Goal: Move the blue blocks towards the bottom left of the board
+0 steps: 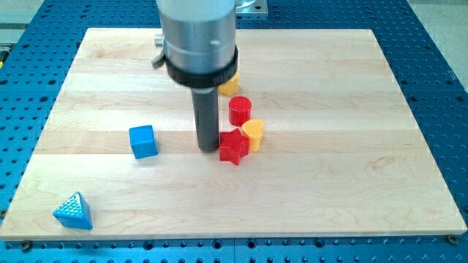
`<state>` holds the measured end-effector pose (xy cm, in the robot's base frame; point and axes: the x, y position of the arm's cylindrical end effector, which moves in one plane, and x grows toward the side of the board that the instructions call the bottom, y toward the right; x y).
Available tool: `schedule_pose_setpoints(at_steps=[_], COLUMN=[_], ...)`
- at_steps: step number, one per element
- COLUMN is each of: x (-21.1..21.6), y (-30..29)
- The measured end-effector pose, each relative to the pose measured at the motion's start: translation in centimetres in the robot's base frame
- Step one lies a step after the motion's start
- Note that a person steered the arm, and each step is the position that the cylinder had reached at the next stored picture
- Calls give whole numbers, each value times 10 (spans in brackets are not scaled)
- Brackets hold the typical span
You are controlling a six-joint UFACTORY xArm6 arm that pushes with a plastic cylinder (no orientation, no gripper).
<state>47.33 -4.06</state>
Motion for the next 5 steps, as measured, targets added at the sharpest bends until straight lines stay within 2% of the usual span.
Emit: schedule_pose_setpoints(at_steps=[3, 5], x=[0, 3], y=[-122, -167])
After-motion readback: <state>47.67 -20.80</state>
